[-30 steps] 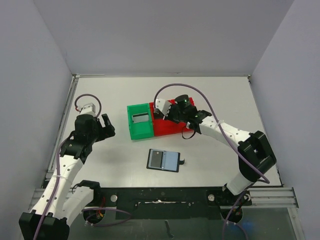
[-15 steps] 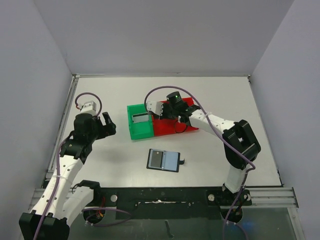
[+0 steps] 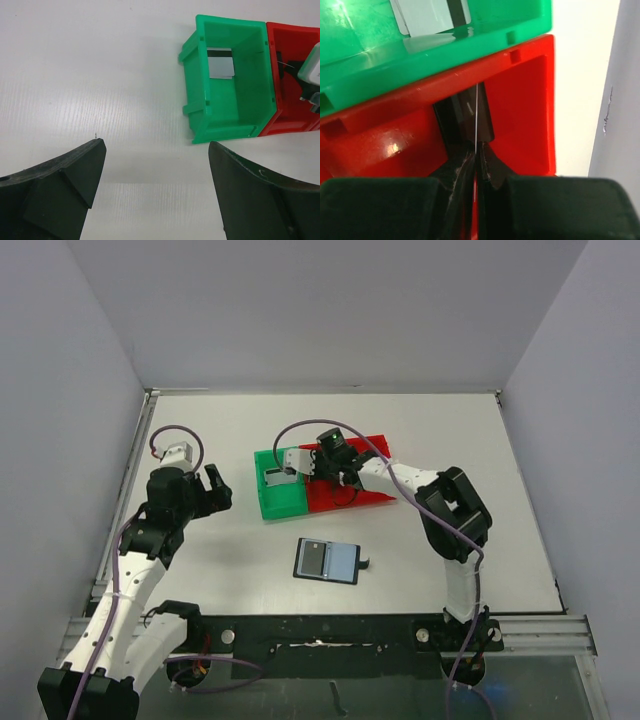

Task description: Take the credit cards out of the card holder

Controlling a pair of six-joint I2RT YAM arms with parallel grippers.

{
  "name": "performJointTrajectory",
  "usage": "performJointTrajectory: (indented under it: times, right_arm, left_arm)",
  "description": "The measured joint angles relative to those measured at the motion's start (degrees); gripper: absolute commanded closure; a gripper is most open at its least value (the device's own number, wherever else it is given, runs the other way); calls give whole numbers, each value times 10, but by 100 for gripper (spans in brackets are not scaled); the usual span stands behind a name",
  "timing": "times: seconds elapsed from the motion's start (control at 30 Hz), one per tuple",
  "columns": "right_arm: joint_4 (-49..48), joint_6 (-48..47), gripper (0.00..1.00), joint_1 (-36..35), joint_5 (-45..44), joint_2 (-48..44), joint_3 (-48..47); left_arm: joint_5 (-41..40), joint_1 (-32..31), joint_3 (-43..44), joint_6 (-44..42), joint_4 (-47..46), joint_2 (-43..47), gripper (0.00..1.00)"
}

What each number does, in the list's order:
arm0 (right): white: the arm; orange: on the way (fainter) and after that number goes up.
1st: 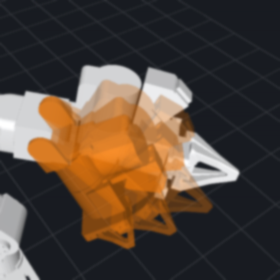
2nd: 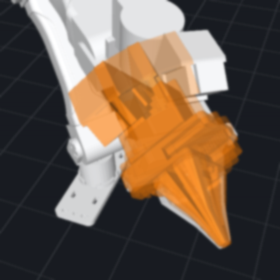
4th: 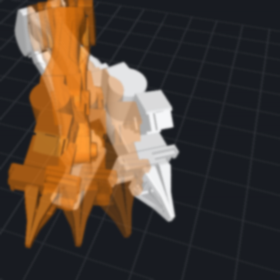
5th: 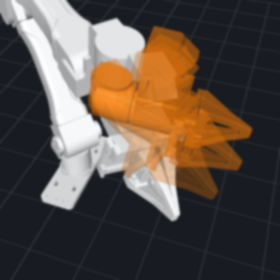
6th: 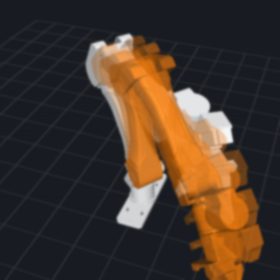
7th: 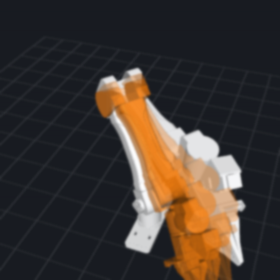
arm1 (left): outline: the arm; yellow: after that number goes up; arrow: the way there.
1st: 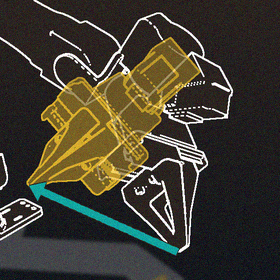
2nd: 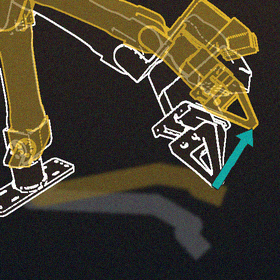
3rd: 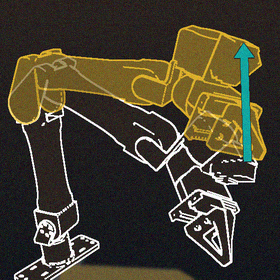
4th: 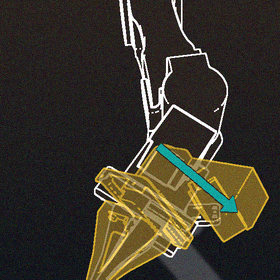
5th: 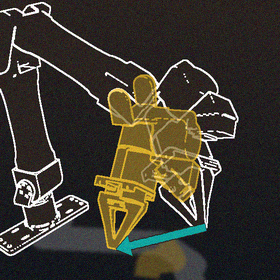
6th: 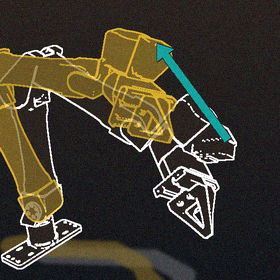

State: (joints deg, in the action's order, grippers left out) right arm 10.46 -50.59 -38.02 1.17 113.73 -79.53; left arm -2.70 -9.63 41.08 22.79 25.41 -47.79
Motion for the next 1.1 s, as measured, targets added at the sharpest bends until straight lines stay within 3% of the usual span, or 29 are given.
performJointTrajectory:
  times: [0.53,0.8,1.1]
  right_arm:
    - [-47,-3,94,-10,-73,26,-3]
    - [-53,-6,83,-10,-76,60,-12]
    - [-52,2,60,-3,-57,60,-13]
  left_arm:
    - [12,3,0,-7,-1,-14,16]
    - [15,4,0,-8,-2,-17,17]
    - [21,4,0,-10,-2,-42,16]
